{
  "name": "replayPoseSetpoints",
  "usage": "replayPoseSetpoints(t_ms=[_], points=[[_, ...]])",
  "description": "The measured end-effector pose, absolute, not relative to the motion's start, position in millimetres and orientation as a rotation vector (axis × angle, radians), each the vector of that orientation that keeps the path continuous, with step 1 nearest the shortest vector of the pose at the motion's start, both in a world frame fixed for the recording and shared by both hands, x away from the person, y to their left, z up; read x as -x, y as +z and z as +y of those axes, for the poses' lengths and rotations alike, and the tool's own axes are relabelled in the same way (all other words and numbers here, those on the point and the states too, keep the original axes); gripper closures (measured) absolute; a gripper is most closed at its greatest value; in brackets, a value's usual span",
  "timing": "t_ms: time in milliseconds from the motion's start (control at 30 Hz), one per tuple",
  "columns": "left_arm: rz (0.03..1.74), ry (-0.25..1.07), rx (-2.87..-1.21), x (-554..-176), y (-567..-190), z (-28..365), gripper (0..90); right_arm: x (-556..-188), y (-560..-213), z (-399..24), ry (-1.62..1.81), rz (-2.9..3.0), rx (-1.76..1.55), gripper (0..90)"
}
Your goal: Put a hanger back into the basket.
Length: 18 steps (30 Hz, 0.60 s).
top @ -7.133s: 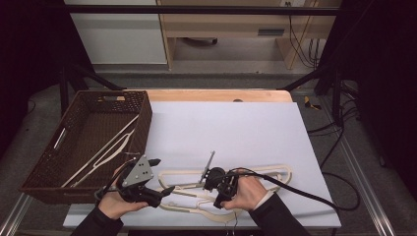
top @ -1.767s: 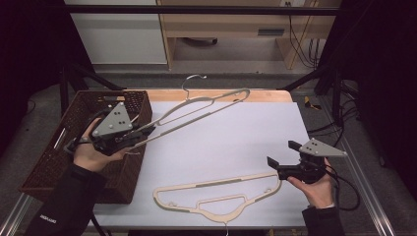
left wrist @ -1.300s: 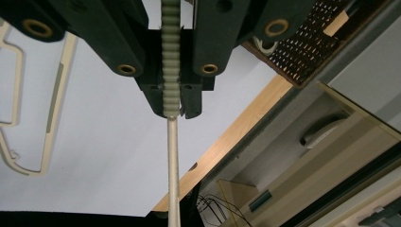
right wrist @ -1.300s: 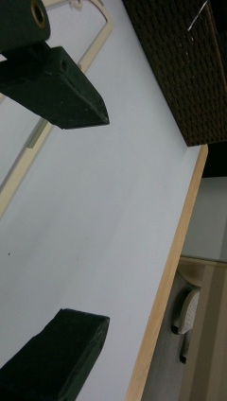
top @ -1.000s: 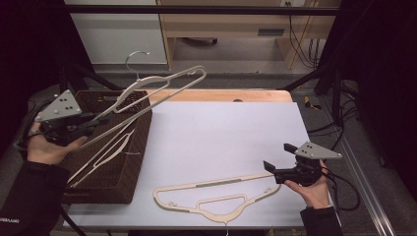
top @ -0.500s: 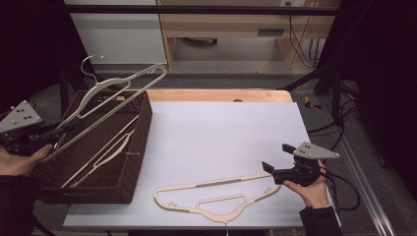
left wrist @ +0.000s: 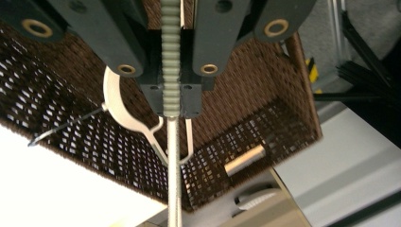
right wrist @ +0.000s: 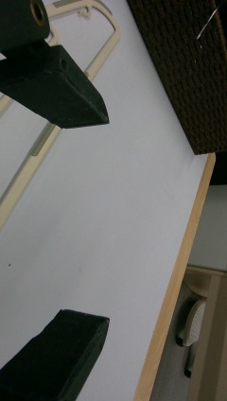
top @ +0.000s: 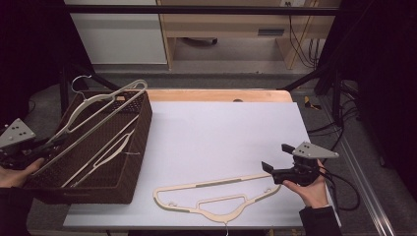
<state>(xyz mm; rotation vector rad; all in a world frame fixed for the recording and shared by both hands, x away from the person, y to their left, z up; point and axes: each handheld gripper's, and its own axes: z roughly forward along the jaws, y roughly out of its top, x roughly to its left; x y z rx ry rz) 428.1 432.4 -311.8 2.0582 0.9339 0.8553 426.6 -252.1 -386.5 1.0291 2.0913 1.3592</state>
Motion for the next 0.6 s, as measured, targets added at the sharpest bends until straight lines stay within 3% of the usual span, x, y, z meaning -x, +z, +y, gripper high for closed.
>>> replayPoseSetpoints(t_ms=[600], points=[[0.998,0.880,-2.193,-441,-361,435,85.7,-427,-387,-250,1.351,2.100,-1.029,5.9]])
